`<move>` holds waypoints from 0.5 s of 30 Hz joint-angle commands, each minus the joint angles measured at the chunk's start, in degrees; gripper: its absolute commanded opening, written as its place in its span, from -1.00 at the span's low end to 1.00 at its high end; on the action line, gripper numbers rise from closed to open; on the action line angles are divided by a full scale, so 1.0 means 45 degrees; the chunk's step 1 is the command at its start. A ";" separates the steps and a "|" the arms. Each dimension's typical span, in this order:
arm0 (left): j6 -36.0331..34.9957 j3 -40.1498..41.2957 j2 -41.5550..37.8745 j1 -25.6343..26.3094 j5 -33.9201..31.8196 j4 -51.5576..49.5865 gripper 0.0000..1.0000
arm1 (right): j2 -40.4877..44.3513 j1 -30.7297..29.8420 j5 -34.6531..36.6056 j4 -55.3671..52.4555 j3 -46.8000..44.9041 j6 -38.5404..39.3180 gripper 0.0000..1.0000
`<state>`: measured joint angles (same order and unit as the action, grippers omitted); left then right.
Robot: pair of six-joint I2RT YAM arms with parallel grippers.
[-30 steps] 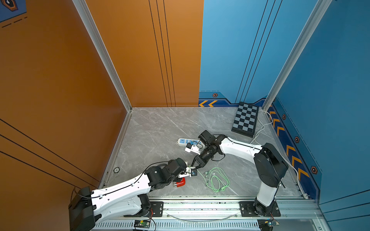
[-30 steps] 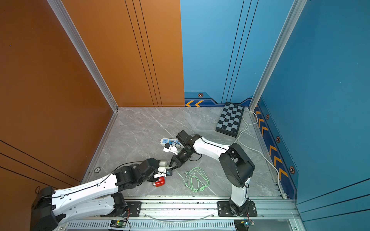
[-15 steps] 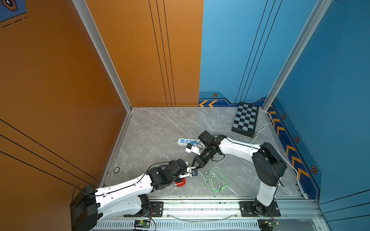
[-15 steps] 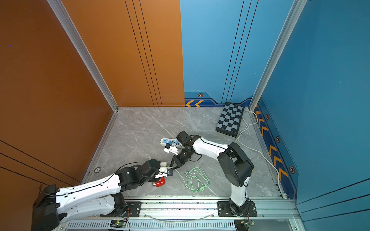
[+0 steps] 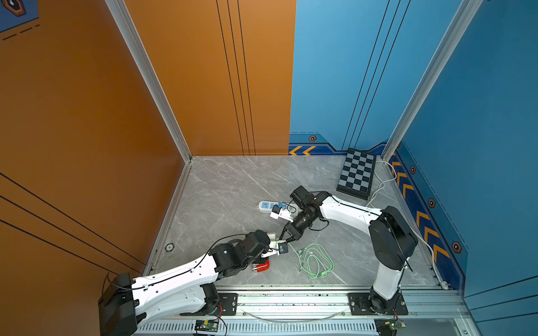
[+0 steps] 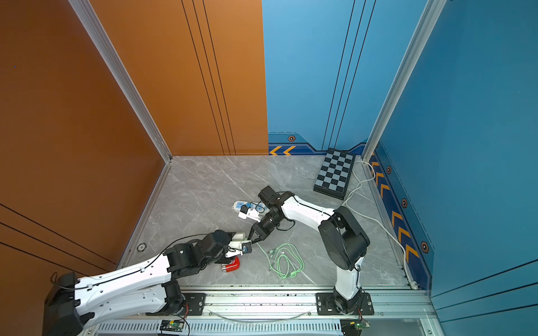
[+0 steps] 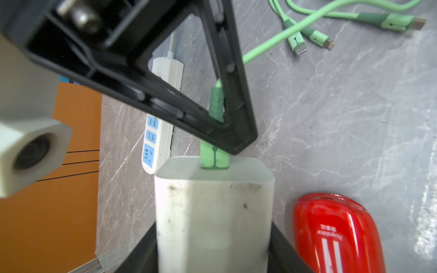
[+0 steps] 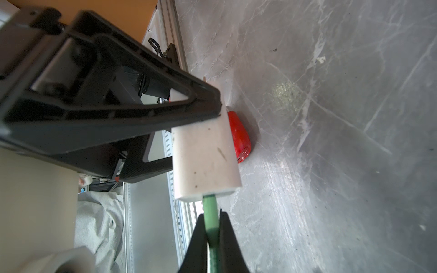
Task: Charge the electric shaver
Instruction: Insert the charging cable into the plug.
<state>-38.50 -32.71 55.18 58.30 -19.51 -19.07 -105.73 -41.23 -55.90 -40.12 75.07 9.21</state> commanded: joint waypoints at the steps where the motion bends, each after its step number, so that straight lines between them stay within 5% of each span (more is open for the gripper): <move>1: 0.0138 -0.1031 -0.0048 0.0800 0.3466 0.3473 -1.00 | -0.0440 -0.0284 0.0137 0.2292 0.1021 0.0185 -1.00; 9: 0.0445 -0.0666 0.0263 0.0856 0.2892 0.4158 -1.00 | -0.0194 -0.0264 0.0386 0.2996 0.0671 -0.0765 -1.00; 15: 0.1212 -0.0180 -0.0150 0.0639 0.2056 0.4188 -1.00 | 0.2018 0.1212 0.1275 0.3420 -0.1129 -0.1519 -0.44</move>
<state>-35.44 -32.56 56.88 58.59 -18.81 -13.89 -101.60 -38.85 -53.80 -36.56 71.72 5.37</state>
